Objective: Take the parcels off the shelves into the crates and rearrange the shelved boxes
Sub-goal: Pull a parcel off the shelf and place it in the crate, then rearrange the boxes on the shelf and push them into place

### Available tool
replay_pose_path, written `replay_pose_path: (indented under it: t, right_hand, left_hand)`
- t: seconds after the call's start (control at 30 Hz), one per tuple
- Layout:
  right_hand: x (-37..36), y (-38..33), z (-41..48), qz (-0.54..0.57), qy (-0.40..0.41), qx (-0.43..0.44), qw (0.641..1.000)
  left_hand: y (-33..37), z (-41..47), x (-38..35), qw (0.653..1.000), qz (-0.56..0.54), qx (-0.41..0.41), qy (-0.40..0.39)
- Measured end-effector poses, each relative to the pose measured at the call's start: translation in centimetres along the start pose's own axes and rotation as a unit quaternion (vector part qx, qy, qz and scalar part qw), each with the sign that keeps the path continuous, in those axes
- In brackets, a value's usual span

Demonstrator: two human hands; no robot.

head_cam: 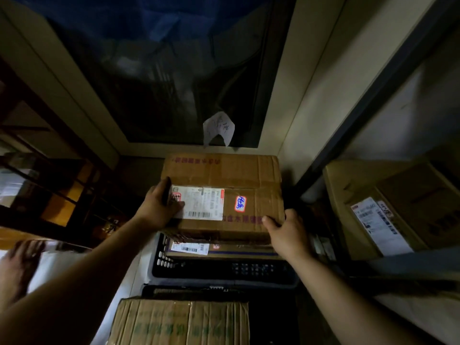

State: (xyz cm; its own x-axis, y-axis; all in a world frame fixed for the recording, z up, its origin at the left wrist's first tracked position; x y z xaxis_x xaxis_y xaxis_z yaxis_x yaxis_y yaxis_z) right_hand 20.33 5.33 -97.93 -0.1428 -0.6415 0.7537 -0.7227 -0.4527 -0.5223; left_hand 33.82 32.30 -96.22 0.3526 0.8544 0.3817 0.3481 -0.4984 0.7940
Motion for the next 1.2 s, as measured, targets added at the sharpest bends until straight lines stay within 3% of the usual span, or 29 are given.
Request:
replay_pose_path:
  t: [0.2, 0.4, 0.73, 1.03, 1.2]
  right_hand:
    - [1.3, -0.4, -1.9, -0.023, -0.049, -0.041, 0.998]
    - [7.3, -3.6, -8.1, -0.07, -0.098, 0.039, 0.992]
    - [22.0, -4.3, -19.8, -0.099, -0.176, 0.138, 0.97]
    - [31.6, 0.5, -30.1, -0.049, -0.131, 0.154, 0.978]
    - [35.8, 5.6, -36.9, -0.038, -0.11, 0.146, 0.982]
  left_hand:
    - [2.2, -2.9, 0.9, 0.98, 0.197, 0.016, -0.016]
    - [8.2, -11.7, 1.3, 0.955, 0.296, 0.005, -0.033]
    - [16.7, -29.2, -0.1, 0.966, 0.26, 0.018, -0.01]
    - [22.0, -41.6, -2.5, 0.969, 0.226, -0.099, -0.012]
    - [22.9, -49.6, -5.2, 0.95, 0.249, -0.168, -0.081]
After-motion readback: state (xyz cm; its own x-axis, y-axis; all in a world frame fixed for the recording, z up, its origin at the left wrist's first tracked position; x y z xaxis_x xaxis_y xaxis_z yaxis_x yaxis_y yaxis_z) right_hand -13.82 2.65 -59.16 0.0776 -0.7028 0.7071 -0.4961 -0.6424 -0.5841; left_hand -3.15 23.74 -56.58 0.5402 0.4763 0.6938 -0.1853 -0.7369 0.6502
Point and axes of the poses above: each hand's wrist, its own z-axis towards the middle knuckle, its own x-axis out of the back of the hand, y = z × x, the point moved 3 cm from there along z, towards the middle knuckle, and after that the axes turned 2 degrees about -z, right-handed, at the moved point
